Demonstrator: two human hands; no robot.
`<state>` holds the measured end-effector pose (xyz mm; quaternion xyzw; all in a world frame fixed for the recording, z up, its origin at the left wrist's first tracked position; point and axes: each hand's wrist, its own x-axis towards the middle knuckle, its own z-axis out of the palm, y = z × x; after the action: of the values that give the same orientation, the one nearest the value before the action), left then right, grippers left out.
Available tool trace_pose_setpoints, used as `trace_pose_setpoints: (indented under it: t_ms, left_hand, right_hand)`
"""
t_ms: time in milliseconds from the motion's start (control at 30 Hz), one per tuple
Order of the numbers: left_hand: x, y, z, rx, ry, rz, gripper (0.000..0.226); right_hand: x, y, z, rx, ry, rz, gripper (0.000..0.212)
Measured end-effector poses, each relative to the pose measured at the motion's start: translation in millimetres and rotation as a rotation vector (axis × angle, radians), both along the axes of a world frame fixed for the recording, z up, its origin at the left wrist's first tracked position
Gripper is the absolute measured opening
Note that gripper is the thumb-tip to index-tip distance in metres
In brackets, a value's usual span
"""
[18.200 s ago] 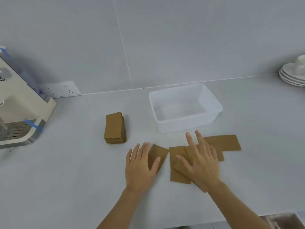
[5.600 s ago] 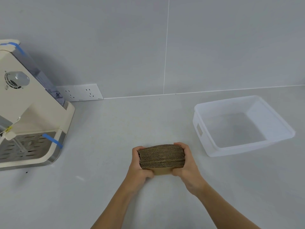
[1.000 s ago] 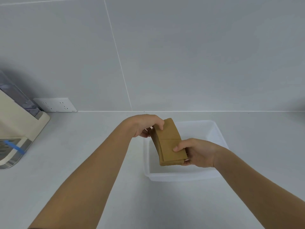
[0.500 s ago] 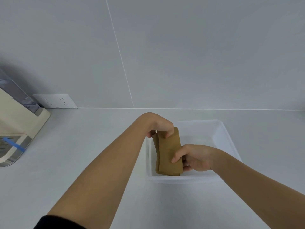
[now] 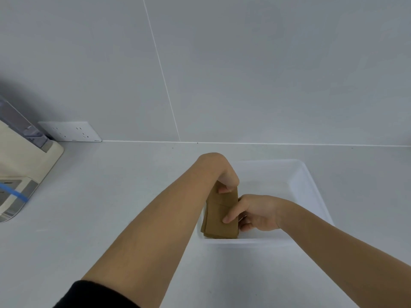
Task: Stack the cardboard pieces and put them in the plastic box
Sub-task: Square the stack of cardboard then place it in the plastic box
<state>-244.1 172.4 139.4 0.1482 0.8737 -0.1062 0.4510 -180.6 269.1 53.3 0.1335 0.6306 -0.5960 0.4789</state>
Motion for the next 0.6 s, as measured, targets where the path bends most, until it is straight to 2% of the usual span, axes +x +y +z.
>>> trace_pose_setpoints:
  t_ms: [67,100,233,300,367,500,600]
  left_hand:
    - [1,0,-2,-0.018,0.016,-0.006,0.014]
    - [1,0,-3,-0.015,0.027,-0.009,0.014]
    - [3,-3,-5,0.032,0.038,0.022,0.031]
    - [4,-7,-9,0.052,0.061,0.038,0.054]
    - [3,-12,-17,0.091,0.083,0.082,0.065]
    - [3,-22,-25,0.221,0.141,0.123,0.062]
    - [6,-29,-28,0.329,0.208,0.109,0.058]
  right_hand:
    - [1,-3,-1,-0.015,-0.013,-0.045,0.047]
    - [2,-4,0,-0.013,-0.011,-0.053,0.047]
    - [3,-7,7,0.084,0.073,0.003,0.046]
    - [4,-8,6,0.08,0.083,-0.012,0.046]
    - [6,-8,5,0.049,0.083,-0.033,0.044]
    - [6,-6,3,-0.006,0.115,-0.056,0.035]
    - [6,-6,-1,-0.008,0.131,-0.073,0.039]
